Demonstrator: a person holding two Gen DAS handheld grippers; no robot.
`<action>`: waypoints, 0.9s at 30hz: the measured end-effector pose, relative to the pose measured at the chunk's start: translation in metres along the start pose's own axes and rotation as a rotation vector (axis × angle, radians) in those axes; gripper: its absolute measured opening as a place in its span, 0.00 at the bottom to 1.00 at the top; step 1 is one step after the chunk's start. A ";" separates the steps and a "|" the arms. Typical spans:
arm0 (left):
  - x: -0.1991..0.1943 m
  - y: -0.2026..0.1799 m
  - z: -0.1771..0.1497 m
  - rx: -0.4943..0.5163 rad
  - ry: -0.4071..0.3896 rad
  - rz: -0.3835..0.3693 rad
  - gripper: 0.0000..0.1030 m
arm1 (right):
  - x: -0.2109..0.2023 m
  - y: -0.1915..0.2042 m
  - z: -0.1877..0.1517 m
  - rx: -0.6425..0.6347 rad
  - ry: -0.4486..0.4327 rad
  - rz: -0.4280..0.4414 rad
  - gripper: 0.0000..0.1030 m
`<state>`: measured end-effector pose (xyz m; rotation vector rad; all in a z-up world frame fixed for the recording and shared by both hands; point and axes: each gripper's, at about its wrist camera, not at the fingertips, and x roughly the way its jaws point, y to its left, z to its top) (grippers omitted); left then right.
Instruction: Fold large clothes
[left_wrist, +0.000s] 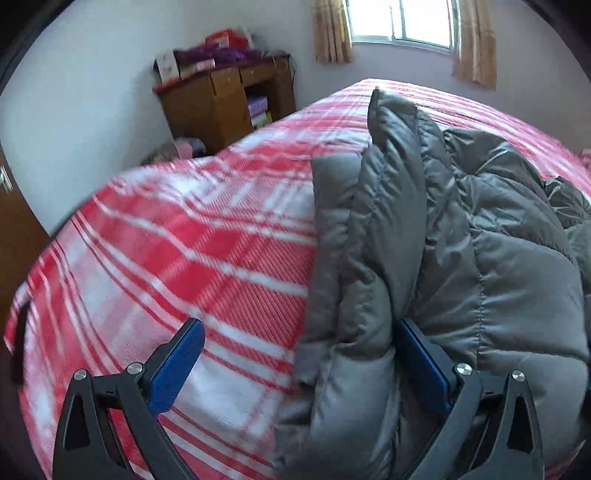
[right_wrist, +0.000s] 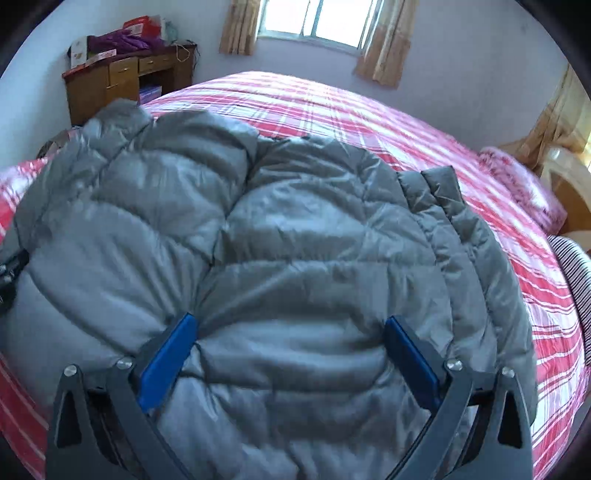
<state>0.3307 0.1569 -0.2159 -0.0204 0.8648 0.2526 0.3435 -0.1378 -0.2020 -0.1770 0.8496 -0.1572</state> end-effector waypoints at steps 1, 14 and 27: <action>0.000 -0.001 0.000 -0.001 -0.004 -0.002 0.99 | 0.003 0.001 -0.003 0.004 -0.011 -0.005 1.00; 0.000 0.018 -0.014 -0.127 0.075 -0.189 0.99 | -0.031 -0.011 -0.029 0.018 -0.051 -0.003 1.00; -0.004 -0.002 -0.009 -0.101 0.041 -0.327 0.58 | -0.010 0.001 -0.047 -0.002 -0.090 -0.035 1.00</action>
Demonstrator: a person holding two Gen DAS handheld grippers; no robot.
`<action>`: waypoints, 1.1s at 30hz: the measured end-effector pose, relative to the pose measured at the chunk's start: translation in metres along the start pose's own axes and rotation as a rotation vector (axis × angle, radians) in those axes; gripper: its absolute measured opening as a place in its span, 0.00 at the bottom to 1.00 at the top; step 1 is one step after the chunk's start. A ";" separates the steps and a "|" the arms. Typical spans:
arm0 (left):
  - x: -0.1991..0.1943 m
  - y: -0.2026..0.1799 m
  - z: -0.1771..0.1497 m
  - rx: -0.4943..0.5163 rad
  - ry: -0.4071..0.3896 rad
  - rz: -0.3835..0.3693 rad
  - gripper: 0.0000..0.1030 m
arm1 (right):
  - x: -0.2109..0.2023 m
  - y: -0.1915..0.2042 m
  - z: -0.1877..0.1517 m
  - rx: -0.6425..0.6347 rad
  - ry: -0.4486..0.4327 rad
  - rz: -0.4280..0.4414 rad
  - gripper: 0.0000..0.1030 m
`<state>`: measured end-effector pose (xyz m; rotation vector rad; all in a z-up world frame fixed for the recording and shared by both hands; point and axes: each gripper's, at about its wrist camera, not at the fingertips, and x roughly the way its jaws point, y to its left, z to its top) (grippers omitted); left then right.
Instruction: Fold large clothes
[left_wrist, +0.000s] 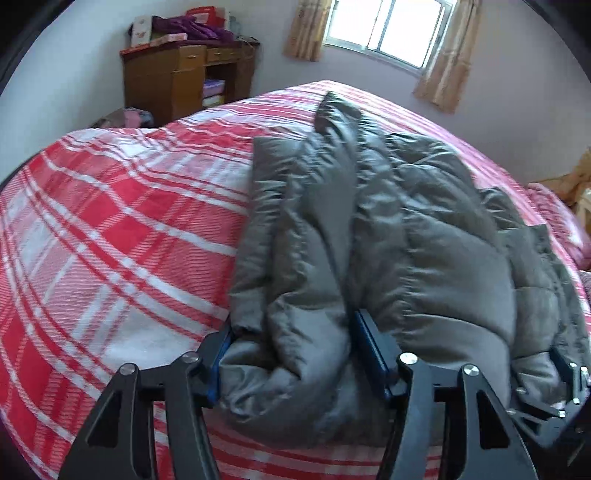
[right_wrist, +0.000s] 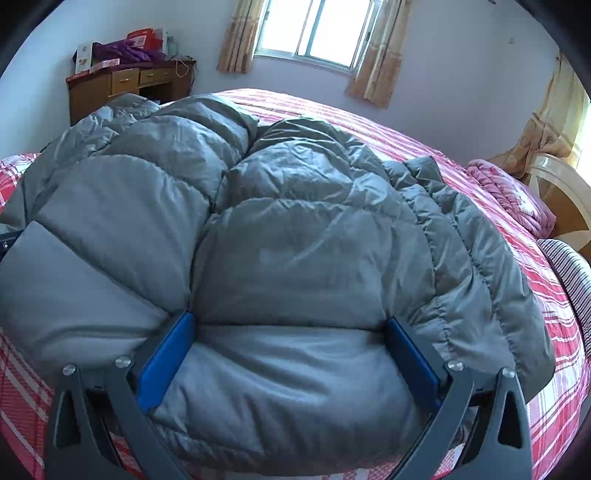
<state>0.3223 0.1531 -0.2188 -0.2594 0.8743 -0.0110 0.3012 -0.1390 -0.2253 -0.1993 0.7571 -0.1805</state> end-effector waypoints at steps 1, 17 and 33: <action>0.001 -0.001 0.000 0.000 0.001 -0.005 0.56 | 0.000 0.000 -0.001 0.001 -0.003 -0.002 1.00; -0.042 0.018 0.019 0.002 -0.079 -0.205 0.06 | -0.004 0.003 -0.002 0.013 0.004 -0.004 1.00; -0.144 -0.065 0.058 0.310 -0.317 -0.112 0.06 | -0.079 -0.087 0.004 0.193 -0.153 0.157 1.00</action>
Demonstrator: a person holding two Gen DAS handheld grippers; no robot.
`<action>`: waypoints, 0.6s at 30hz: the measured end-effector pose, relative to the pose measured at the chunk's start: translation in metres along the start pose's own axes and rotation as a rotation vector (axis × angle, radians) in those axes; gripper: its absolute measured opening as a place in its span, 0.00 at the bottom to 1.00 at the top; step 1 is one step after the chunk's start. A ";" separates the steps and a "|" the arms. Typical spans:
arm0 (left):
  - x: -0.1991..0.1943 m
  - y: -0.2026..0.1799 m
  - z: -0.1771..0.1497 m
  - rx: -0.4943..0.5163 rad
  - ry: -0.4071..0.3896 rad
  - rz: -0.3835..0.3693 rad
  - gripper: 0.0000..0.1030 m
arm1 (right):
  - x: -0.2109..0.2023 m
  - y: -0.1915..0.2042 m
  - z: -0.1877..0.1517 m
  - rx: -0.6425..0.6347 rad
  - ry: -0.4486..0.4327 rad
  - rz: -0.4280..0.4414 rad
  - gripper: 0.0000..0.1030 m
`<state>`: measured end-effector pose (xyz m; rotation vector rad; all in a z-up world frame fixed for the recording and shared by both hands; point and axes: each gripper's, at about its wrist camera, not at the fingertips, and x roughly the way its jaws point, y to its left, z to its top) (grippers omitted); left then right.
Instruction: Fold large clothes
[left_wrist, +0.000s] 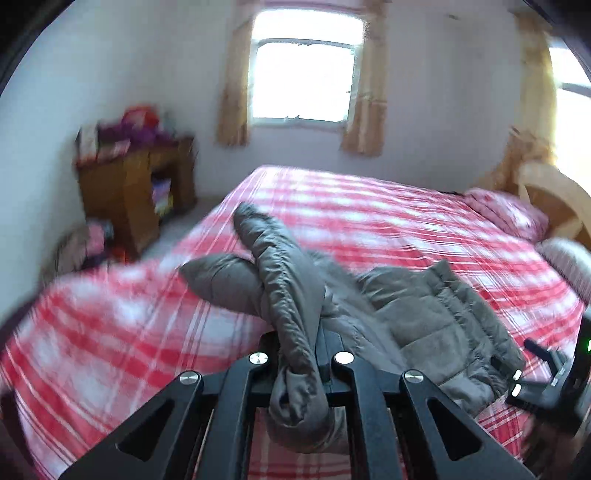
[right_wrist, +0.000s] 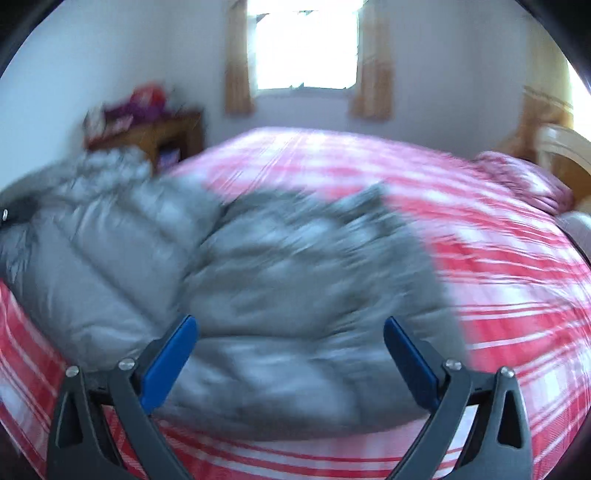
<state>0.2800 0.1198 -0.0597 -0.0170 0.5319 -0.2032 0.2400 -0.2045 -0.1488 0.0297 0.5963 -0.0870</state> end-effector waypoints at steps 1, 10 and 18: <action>-0.002 -0.021 0.009 0.045 -0.015 -0.015 0.06 | -0.006 -0.022 0.002 0.050 -0.016 -0.021 1.00; 0.047 -0.192 0.031 0.391 -0.069 -0.092 0.06 | -0.003 -0.169 -0.025 0.343 -0.010 -0.221 1.00; 0.129 -0.314 -0.037 0.712 0.005 -0.115 0.06 | 0.002 -0.230 -0.053 0.414 0.040 -0.340 1.00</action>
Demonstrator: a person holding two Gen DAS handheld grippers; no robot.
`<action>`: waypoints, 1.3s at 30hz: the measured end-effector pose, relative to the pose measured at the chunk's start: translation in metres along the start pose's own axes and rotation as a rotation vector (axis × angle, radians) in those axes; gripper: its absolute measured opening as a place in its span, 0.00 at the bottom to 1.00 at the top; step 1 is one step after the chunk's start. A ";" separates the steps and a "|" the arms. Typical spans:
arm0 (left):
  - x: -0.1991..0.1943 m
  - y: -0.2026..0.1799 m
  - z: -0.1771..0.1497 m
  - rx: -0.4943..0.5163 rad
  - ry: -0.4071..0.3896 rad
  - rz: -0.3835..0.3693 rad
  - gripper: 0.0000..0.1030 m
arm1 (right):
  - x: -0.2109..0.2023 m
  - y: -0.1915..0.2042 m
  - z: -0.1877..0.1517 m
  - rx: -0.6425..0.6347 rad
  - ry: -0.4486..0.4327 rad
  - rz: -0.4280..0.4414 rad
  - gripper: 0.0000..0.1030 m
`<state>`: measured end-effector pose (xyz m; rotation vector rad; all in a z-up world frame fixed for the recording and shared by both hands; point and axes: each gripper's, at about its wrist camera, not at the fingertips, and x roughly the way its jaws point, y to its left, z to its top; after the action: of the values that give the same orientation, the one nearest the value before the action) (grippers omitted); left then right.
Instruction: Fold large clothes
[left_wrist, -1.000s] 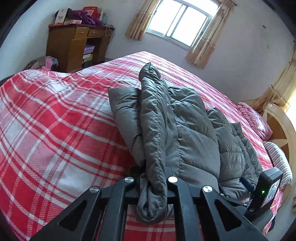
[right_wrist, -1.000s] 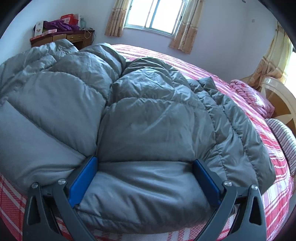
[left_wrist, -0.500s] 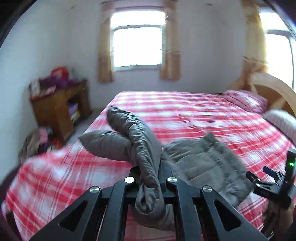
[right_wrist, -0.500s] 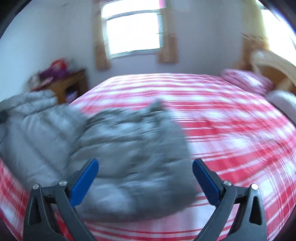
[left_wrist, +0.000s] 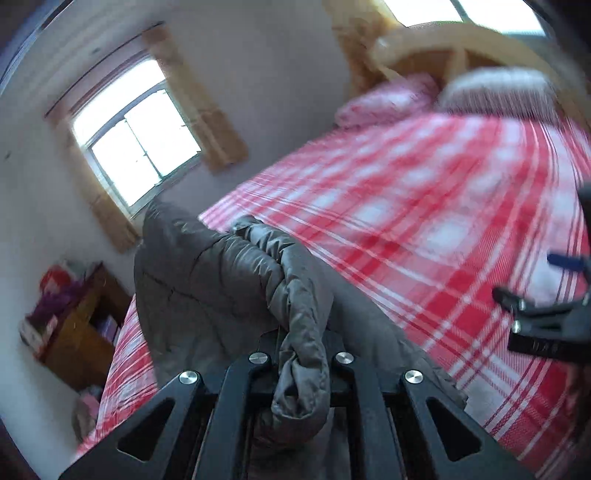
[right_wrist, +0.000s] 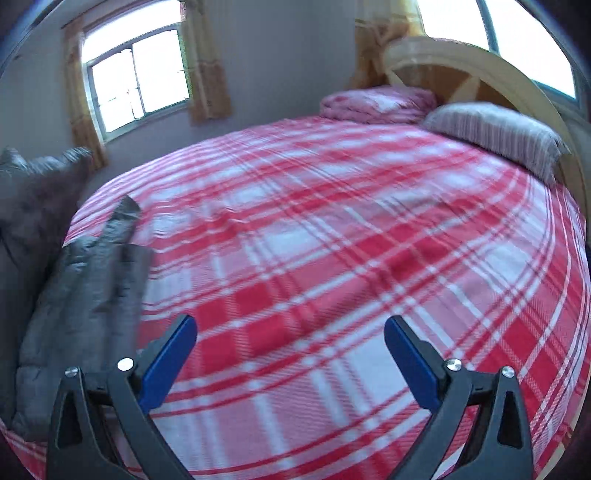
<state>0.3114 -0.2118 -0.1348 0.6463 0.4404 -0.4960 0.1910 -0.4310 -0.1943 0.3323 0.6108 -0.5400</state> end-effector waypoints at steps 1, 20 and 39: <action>0.006 -0.012 -0.003 0.031 0.008 -0.003 0.06 | 0.003 -0.006 -0.002 0.010 0.013 -0.001 1.00; -0.040 0.148 -0.010 -0.226 -0.023 0.346 0.96 | -0.033 0.009 0.038 -0.031 -0.047 -0.009 0.97; 0.092 0.298 -0.081 -0.785 0.261 0.361 0.96 | 0.005 0.319 0.094 -0.513 -0.018 0.258 0.62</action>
<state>0.5328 0.0202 -0.1052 0.0171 0.6949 0.1236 0.4178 -0.2162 -0.0818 -0.0805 0.6545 -0.1271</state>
